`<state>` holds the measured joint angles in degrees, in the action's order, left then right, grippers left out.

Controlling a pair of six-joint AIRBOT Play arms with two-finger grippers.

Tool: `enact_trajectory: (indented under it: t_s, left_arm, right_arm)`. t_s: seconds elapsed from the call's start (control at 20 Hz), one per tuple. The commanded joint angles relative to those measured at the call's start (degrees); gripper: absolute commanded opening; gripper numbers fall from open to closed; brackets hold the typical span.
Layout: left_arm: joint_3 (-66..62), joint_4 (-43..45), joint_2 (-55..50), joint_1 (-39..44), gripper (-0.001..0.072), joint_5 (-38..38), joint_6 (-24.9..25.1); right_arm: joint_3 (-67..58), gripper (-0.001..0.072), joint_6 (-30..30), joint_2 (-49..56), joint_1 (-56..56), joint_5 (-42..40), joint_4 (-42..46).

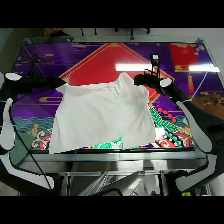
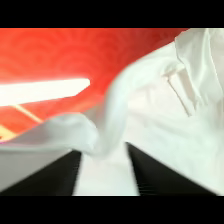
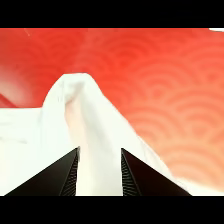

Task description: Fold the shirts.

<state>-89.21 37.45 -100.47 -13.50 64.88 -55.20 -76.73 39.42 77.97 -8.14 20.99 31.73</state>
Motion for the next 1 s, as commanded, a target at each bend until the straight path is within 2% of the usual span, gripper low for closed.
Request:
enact_trajectory:
  t_s: [0.0, 0.1, 0.2, 0.3, 0.4, 0.55, 0.7, 0.95]
  left_arm:
    - [-10.38, 0.63, -4.85, -4.33, 0.0671, 9.79, -7.52]
    - [-12.7, 1.9, -3.19, -8.28, 0.0671, 14.67, -11.82]
    - [-10.54, 6.84, -0.37, -11.74, 0.0671, 19.61, -15.15]
    - [-3.37, 12.85, 3.89, -14.56, 0.0671, 22.99, -16.33]
    - [7.87, 18.03, 9.33, -17.46, 0.0671, 23.8, -16.28]
    - [24.63, 23.21, 16.39, -21.92, 0.0671, 22.12, -14.51]
    - [36.74, 24.52, 21.07, -26.8, 0.0671, 19.39, -12.87]
    - [45.7, 24.48, 25.49, -32.5, 0.0671, 15.04, -12.92]
  right_arm:
    - [-0.09, 0.0313, 4.87, -5.09, 4.96, 10.51, 1.16]
    - [-0.07, 0.0303, 14.4, -9.7, 11.69, 22.67, 5.68]
    - [0.0, 0.0295, 20.65, -12.41, 18.49, 34.93, 11.91]
    - [1.18, 0.0295, 22.12, -13.53, 24.55, 46.99, 15.82]
    - [5.42, 0.0295, 21.9, -14.32, 28.85, 54.14, 17.77]
    - [14.1, 0.0295, 21.22, -14.86, 30.93, 57.72, 22.03]
    - [22.58, 0.0295, 17.57, -14.71, 29.94, 54.95, 21.59]
    - [27.19, 0.0295, 12.13, -10.6, 25.94, 50.1, 16.04]
